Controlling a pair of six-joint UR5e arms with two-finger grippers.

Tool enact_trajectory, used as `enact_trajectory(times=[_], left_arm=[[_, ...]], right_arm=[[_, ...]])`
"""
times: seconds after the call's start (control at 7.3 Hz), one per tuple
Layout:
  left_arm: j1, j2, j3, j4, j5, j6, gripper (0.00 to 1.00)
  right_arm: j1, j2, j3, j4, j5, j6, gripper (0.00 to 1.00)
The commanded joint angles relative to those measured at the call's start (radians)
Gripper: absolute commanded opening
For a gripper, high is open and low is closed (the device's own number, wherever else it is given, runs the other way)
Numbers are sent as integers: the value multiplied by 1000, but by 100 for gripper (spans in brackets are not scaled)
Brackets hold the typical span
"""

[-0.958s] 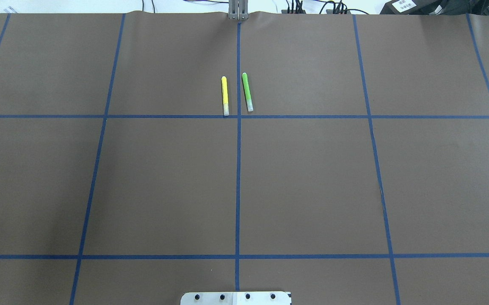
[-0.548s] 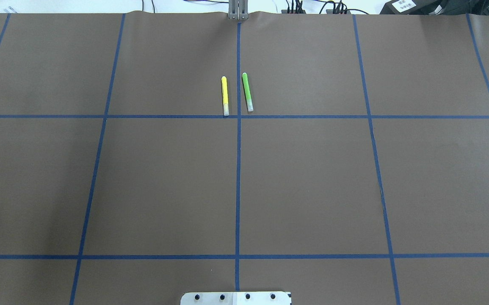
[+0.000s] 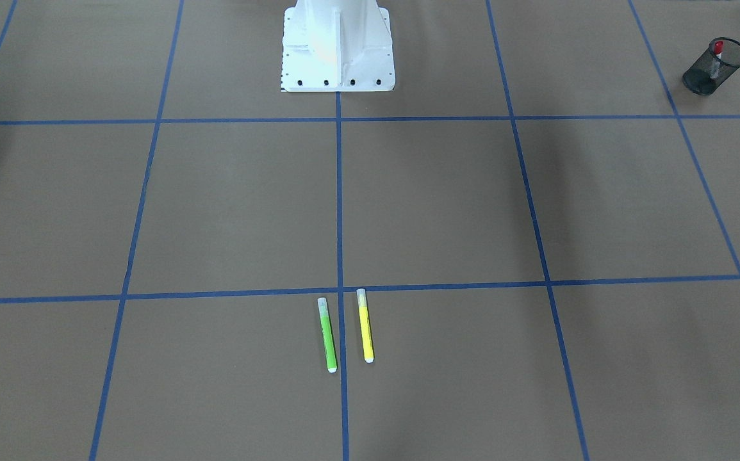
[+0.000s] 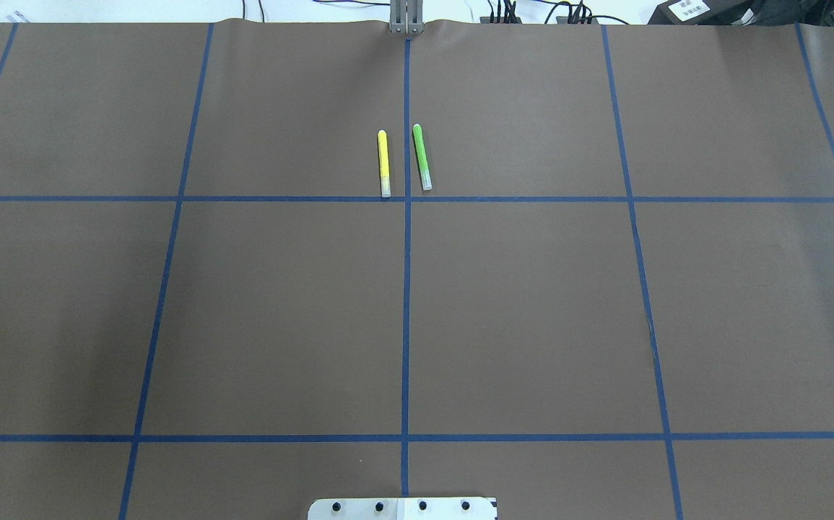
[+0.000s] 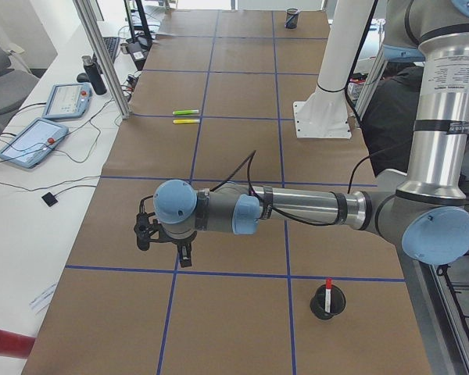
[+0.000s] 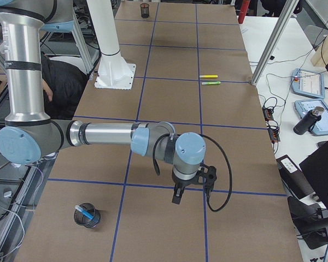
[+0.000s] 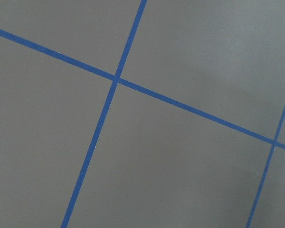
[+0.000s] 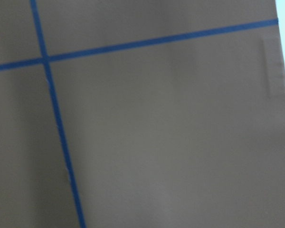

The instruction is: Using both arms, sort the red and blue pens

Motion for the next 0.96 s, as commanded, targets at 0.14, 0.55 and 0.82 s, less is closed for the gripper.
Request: enact_trajectory(times=[0.14, 0.55, 0.82], left_arm=[[65, 13, -70, -28, 237, -66, 100], [80, 70, -107, -28, 231, -68, 100], [83, 86, -106, -31, 233, -60, 100]], right_arm=[[-61, 29, 5, 159, 26, 98, 100], [-88, 1, -5, 167, 22, 110, 100], [-88, -13, -18, 166, 22, 108, 100]])
